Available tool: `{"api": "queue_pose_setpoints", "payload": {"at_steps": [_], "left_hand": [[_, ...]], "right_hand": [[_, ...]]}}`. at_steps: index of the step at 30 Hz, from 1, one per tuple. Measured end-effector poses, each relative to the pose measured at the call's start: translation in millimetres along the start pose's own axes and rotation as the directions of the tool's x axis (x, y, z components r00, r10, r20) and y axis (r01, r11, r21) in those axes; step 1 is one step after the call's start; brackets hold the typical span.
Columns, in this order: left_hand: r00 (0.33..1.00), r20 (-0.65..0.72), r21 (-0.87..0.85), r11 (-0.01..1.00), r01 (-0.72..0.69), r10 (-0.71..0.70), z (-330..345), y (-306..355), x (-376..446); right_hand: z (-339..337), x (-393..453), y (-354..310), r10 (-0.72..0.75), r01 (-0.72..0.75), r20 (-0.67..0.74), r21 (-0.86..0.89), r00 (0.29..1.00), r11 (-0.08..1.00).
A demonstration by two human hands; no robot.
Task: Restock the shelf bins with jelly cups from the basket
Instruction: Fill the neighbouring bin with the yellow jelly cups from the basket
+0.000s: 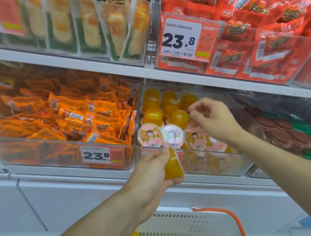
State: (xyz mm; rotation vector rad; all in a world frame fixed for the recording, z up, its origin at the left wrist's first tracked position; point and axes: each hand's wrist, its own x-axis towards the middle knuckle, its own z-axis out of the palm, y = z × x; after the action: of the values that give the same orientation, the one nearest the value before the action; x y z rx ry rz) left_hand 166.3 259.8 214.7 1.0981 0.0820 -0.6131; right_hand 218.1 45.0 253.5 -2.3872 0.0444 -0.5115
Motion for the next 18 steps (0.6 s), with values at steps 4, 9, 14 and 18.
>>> {"api": "queue_pose_setpoints", "payload": {"at_steps": [4,9,14,18], "left_hand": [[0.998,0.056,0.132,0.991,-0.032,0.025,3,-4,-7],[0.992,0.002,0.315,0.942,-0.117,0.123,7,-16,-12],[0.985,0.036,0.385,0.907,-0.169,0.168,13,-19,-14],[0.979,0.115,0.34,0.92,-0.196,0.166,17,-17,-16]], "right_hand": [[-6,-86,-26,-0.104,-0.05,0.427,0.334,0.898,0.941],[-2,-118,-31,0.04,-0.229,0.414,0.418,0.909,0.879],[-4,-122,-23,0.292,-0.602,0.529,0.733,0.797,0.316],[-17,-123,-20,0.262,-0.719,0.671,0.665,0.694,0.204]]}}
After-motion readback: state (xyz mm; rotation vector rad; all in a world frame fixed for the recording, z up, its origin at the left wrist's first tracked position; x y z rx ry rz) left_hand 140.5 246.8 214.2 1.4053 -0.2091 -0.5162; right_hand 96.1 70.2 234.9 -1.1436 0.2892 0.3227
